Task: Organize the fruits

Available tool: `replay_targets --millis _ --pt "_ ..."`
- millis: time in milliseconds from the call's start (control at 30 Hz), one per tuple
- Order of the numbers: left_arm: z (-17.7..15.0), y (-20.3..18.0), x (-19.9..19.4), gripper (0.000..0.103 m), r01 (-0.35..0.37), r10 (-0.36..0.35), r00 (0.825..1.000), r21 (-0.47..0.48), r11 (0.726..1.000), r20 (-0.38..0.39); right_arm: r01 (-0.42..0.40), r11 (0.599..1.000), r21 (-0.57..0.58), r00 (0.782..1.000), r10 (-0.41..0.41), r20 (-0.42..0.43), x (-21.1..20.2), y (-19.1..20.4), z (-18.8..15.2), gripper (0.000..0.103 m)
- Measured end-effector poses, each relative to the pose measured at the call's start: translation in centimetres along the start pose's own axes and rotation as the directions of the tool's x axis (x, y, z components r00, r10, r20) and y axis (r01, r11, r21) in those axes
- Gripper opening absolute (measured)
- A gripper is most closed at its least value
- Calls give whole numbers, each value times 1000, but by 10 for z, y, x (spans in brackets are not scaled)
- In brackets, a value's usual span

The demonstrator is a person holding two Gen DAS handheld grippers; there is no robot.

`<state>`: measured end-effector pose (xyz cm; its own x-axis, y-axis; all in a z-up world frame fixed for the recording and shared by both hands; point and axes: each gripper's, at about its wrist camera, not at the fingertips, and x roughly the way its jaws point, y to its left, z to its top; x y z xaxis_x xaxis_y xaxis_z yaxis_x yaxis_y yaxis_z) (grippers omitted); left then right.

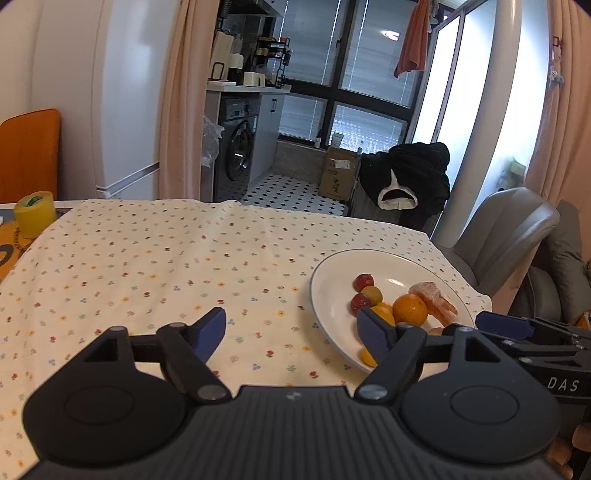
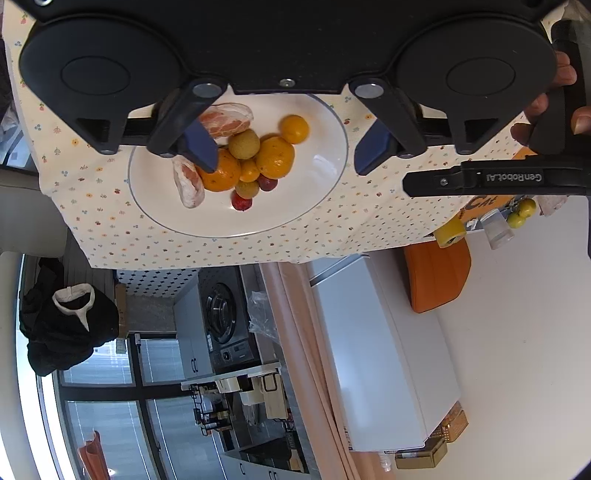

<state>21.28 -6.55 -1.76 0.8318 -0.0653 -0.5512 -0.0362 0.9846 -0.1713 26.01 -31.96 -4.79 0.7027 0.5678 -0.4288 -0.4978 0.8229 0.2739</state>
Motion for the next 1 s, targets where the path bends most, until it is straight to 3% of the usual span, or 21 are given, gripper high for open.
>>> replay_targets --millis 333,633,1000 --pt "-7 14 -29 82 -23 23 1000 -19 1000 11 11 1000 -23 1000 -11 -6 -17 19 5 103" --pt "-13 25 -55 89 -1 2 1000 -33 999 4 20 999 -42 1000 -20 -15 -31 36 7 103" --pt "-22 38 -92 93 -58 58 998 -51 997 12 5 998 -65 999 -7 -34 -46 62 0 103"
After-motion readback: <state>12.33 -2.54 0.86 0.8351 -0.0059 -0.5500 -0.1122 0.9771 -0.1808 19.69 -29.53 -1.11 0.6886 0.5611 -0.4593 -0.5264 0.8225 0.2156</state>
